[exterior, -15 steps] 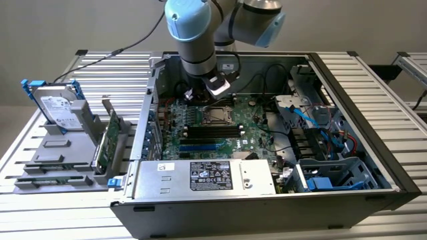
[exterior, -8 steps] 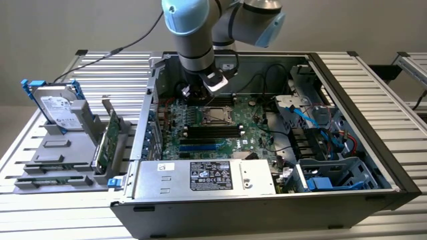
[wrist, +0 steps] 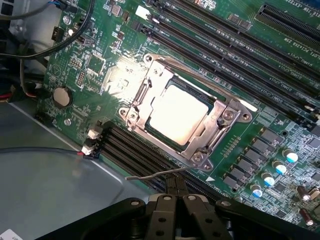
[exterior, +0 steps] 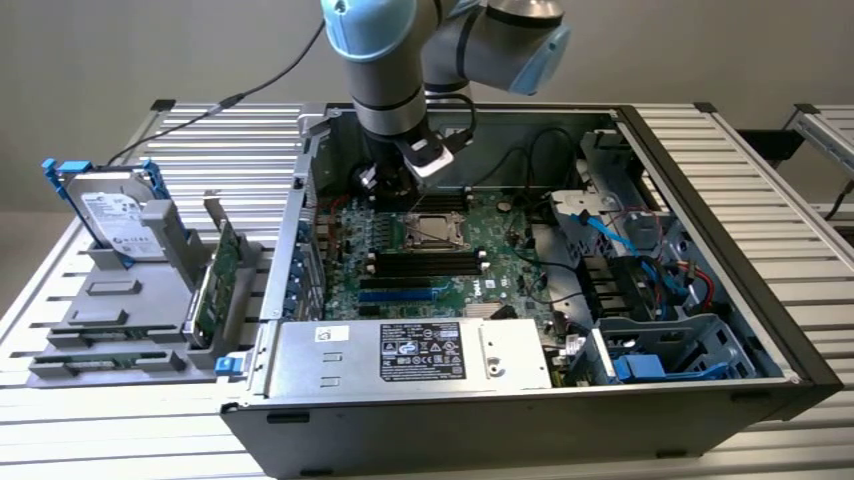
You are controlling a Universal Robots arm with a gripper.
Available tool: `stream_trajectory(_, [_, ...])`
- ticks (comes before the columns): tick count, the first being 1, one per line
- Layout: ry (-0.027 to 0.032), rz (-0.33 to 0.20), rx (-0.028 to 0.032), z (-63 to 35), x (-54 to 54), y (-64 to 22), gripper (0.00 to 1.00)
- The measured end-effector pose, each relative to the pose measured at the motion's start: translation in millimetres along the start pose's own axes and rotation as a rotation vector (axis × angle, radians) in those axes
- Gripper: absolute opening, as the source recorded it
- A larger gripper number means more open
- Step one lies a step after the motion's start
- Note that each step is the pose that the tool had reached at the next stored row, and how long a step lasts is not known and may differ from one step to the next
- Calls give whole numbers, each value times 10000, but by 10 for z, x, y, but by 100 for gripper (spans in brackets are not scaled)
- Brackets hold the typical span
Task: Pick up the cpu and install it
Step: 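Install the first cpu locking lever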
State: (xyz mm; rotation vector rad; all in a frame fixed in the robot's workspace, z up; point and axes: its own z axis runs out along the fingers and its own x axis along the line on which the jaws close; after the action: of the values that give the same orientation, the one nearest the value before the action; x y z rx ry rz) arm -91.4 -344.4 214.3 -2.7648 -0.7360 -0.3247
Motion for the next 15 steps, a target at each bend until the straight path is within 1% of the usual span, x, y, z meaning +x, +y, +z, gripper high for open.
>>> stream_trajectory(5, [-31,-27,-30,-2,3,2,11])
stream_trajectory(7, [-45,-80,-18,-1,10,6,11])
stream_trajectory(12, [-83,-261,34,0,16,10,11])
stream_trajectory(15, [-94,-317,50,1,21,17,11])
